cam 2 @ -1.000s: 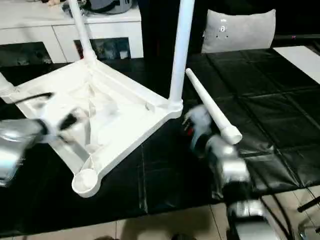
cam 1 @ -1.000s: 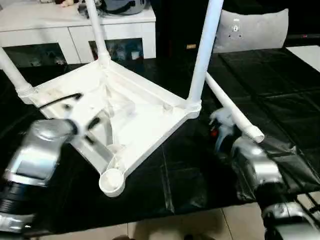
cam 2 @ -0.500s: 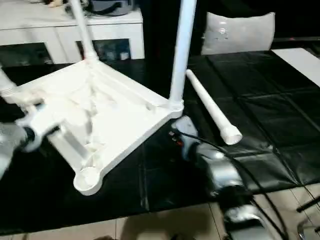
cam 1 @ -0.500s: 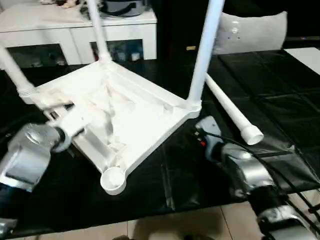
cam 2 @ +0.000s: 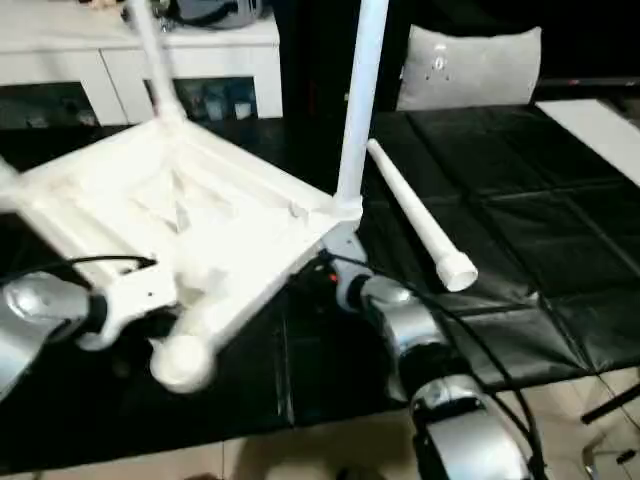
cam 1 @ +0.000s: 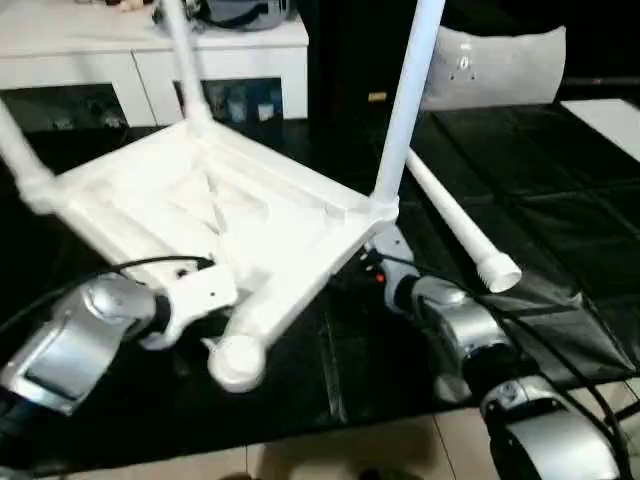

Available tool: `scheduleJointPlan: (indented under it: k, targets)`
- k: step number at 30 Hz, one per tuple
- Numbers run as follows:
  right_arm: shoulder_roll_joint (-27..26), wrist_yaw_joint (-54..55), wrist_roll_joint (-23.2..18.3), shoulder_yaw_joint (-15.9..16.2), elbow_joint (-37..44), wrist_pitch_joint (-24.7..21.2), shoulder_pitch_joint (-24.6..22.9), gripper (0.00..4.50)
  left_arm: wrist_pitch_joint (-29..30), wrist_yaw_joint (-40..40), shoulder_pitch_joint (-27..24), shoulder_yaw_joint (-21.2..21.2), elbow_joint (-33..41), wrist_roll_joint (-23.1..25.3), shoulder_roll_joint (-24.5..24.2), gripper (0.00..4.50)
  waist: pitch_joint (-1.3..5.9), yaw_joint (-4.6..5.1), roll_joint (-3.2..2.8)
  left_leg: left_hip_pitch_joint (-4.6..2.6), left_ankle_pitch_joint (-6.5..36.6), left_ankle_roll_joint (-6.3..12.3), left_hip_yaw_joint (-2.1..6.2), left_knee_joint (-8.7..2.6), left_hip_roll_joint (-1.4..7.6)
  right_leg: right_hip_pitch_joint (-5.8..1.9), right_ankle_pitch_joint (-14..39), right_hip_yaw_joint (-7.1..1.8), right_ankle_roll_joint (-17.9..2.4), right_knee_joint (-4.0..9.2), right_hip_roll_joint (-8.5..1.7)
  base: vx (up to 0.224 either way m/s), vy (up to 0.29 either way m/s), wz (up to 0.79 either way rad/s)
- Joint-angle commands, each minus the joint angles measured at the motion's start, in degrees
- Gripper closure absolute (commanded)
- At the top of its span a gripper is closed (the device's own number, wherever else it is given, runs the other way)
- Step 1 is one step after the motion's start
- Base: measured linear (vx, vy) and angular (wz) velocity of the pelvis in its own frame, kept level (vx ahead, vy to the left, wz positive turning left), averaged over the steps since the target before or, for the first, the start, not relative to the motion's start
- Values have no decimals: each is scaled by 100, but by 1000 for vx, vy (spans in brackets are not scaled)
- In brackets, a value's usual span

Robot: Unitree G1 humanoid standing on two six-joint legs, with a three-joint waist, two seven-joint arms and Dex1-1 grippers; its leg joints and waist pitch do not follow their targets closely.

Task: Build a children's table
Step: Rotate table base

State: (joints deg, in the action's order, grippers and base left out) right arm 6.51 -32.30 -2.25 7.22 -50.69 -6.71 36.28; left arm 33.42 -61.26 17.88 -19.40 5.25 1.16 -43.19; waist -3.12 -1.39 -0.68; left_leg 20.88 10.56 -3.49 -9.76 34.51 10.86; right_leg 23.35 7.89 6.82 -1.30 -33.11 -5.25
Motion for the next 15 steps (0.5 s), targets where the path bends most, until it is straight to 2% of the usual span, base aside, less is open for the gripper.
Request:
scheduleJointPlan:
  k: [1,3,5,7,9,10,11,12,13,15]
  targets:
    - [-114,29,-7,28,-50,107,186,0,-92,-460,50,-281,261,-592,372,443,350,14,-76,-63,2081,-138,107,-486,216,-270,2428,-333,-982,369,-354,0,0,0]
    - [-86,23,-6,19,-73,121,202,0,-50,-517,164,-308,209,-728,592,443,358,19,-54,-70,2031,-127,91,-477,212,-273,2355,-343,-1027,368,-351,0,0,0]
    - [-68,13,-8,15,-94,136,208,0,-60,-531,245,-332,136,-769,718,443,365,36,-37,-32,1917,-77,88,-470,202,-305,2259,-342,-1081,351,-358,0,0,0]
    - [-57,13,5,20,-127,165,213,0,-125,-489,328,-356,7,-746,840,443,365,75,-16,-19,1888,-28,81,-458,193,-306,2347,-334,-1048,367,-352,0,0,0]
    - [-50,9,23,12,-179,202,225,0,-240,-442,408,-381,-140,-723,990,443,372,93,-20,-11,1807,6,87,-440,189,-323,2495,-324,-989,387,-364,0,0,0]
    - [-40,38,53,11,-212,238,229,0,-423,-246,506,-381,-351,-646,1228,443,368,110,-10,7,1774,17,84,-440,194,-329,2498,-323,-985,392,-363,0,0,0]
    - [-40,38,53,11,-212,238,229,0,-423,-246,506,-381,-351,-646,1228,443,374,99,-10,-13,1730,27,75,-426,189,-311,2514,-321,-965,402,-356,0,0,0]
    - [-37,62,79,-16,-258,276,247,0,-726,72,619,-369,-658,-485,1506,443,379,103,-26,-9,1704,28,81,-427,192,-317,2472,-321,-980,386,-358,0,0,0]
    - [-38,79,98,-39,-292,302,261,0,-927,279,691,-351,-861,-375,1688,443,375,104,-23,-36,1759,44,66,-419,190,-283,2481,-310,-974,416,-333,0,0,0]
    - [-14,106,105,-67,-282,322,264,0,-1161,646,797,-320,-1161,-208,1910,443,384,104,-7,-9,1722,76,73,-428,195,-315,2282,-304,-1000,397,-319,0,0,0]
